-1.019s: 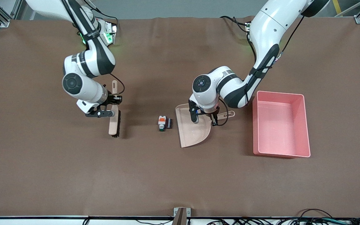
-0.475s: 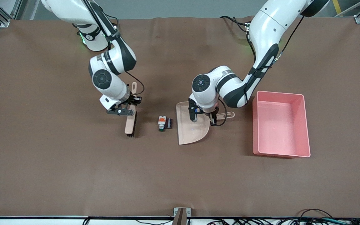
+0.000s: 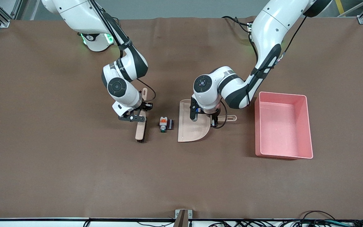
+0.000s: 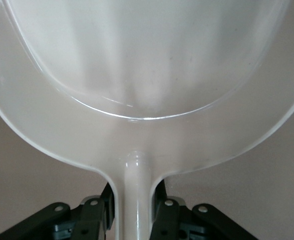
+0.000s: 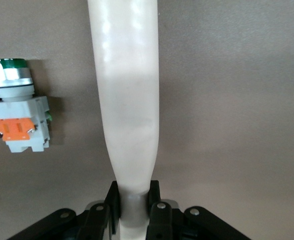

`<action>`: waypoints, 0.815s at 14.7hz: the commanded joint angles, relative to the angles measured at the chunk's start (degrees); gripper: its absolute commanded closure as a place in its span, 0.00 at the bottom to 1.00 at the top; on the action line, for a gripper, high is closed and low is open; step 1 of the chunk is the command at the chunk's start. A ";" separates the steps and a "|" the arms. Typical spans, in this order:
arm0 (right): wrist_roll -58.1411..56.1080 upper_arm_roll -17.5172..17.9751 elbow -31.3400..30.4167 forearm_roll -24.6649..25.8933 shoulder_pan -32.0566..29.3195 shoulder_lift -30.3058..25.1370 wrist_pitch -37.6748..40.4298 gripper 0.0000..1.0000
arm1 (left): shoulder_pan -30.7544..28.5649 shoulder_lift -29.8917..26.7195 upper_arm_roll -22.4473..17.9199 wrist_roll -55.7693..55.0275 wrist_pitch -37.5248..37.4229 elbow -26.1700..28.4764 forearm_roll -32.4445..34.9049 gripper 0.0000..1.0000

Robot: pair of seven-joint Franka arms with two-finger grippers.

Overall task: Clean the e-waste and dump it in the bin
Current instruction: 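Move the brush with the right gripper behind the capacitor and connector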

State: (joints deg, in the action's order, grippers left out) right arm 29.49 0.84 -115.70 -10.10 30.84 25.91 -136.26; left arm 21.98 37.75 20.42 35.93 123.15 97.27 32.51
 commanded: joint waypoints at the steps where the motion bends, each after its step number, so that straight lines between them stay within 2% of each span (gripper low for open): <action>1: 0.92 -0.32 2.05 -1.76 1.23 1.77 0.47 0.99 | 0.25 0.40 0.06 0.20 0.16 -0.68 1.15 0.97; 7: 1.09 -0.23 5.48 -4.40 3.35 3.45 0.55 0.99 | 0.51 1.45 0.06 0.11 0.16 -1.56 1.33 0.97; 12: 1.27 -0.23 11.01 -11.94 8.44 7.66 0.38 0.99 | 0.69 1.63 0.06 0.02 0.16 -2.00 1.33 0.97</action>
State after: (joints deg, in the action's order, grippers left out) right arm 30.27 0.92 -108.41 -18.61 37.46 30.87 -136.25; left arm 22.13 37.91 20.42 36.02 123.15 97.08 32.56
